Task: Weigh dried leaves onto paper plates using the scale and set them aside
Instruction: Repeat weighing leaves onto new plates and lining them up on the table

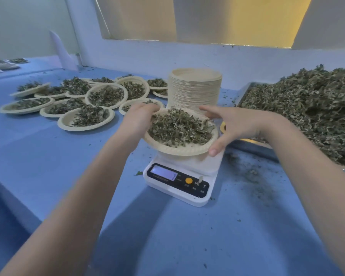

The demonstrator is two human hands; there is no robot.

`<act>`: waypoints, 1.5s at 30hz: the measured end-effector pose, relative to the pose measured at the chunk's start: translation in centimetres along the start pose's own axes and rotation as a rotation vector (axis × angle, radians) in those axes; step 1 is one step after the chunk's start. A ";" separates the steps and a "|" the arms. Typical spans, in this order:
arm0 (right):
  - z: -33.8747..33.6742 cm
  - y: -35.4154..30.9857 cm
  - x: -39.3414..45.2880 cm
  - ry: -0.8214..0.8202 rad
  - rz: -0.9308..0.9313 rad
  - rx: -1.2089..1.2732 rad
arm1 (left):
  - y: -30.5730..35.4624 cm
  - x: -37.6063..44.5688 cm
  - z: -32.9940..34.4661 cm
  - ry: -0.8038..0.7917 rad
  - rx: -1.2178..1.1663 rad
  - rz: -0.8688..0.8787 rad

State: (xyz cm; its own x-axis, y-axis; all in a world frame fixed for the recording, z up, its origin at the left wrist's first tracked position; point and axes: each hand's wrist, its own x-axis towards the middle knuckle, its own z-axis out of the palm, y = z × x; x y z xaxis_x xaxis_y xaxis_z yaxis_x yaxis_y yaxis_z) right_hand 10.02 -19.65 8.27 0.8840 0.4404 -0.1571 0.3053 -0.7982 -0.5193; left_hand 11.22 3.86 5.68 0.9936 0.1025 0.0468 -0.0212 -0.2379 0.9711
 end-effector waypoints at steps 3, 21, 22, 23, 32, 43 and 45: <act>-0.7 -2.1 1.8 -0.021 -0.085 0.024 | 0.6 0.4 -2.7 0.053 0.021 0.019; 5.7 -6.1 13.5 -0.111 -0.094 0.078 | -8.1 3.1 -10.2 0.333 0.018 -0.175; 5.9 -6.2 13.8 -0.104 -0.090 0.056 | -8.3 3.5 -10.2 0.323 0.038 -0.172; 6.0 -6.3 14.2 -0.093 -0.088 0.029 | -8.5 3.9 -10.3 0.314 0.055 -0.168; 5.2 -5.4 17.2 -0.042 -0.031 -0.170 | -8.4 7.1 -8.4 0.279 0.321 -0.218; 3.3 -4.3 22.1 -0.059 -0.023 -0.306 | -8.1 12.3 -7.9 0.244 0.405 -0.275; 2.9 -4.3 23.1 -0.062 -0.017 -0.323 | -8.2 13.4 -8.1 0.243 0.396 -0.294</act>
State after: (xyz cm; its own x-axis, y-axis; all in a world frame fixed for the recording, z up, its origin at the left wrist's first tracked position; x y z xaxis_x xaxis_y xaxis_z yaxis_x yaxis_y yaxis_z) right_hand 28.09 -4.83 4.44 0.8574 0.4714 -0.2066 0.4256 -0.8751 -0.2303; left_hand 23.83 15.03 0.27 0.8962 0.4287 -0.1144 0.3432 -0.5061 0.7913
